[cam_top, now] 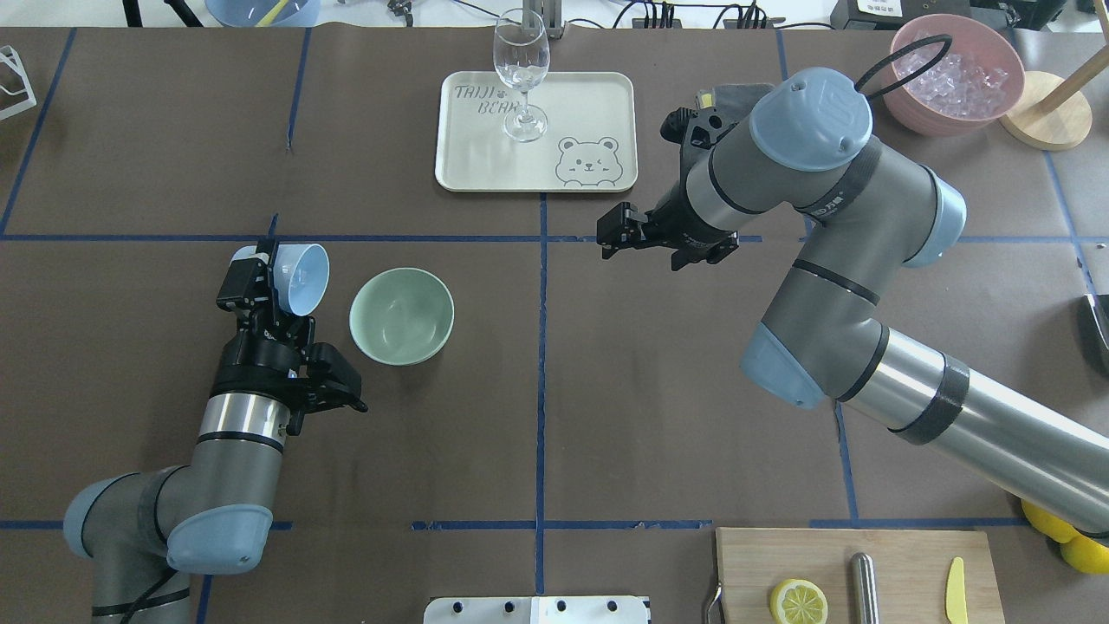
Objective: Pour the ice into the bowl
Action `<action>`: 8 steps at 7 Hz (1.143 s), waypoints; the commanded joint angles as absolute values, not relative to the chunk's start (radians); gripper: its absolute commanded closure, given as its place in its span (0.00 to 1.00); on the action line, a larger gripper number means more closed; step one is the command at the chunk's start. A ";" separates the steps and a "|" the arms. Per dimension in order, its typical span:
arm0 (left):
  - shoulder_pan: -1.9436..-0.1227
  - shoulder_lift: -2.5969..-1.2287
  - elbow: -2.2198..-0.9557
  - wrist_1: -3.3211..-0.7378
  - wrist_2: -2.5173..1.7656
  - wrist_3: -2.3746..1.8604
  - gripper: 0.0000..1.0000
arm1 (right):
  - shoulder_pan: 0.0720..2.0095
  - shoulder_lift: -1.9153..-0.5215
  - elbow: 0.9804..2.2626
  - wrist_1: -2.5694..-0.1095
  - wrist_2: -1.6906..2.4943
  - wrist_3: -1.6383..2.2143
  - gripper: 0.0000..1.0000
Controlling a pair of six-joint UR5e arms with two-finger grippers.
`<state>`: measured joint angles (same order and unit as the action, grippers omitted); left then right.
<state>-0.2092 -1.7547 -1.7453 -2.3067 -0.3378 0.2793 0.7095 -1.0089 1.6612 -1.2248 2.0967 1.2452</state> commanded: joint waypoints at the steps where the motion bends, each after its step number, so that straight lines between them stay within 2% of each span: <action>1: -0.207 -1.776 -1.721 -2.306 -0.277 0.542 1.00 | 0.707 -1.009 1.661 -1.224 2.094 1.249 0.00; 4: -0.207 -1.807 -1.723 -2.306 -0.240 0.783 1.00 | 0.707 -1.006 1.660 -1.224 2.092 1.252 0.00; 8: -0.201 -1.821 -1.703 -2.306 -0.238 0.793 1.00 | 0.704 -1.005 1.658 -1.224 2.091 1.252 0.00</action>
<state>-0.2024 -1.8208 -1.7078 -2.3055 -0.2382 0.7917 0.7051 -1.0053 1.6593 -1.2248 2.0910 1.2517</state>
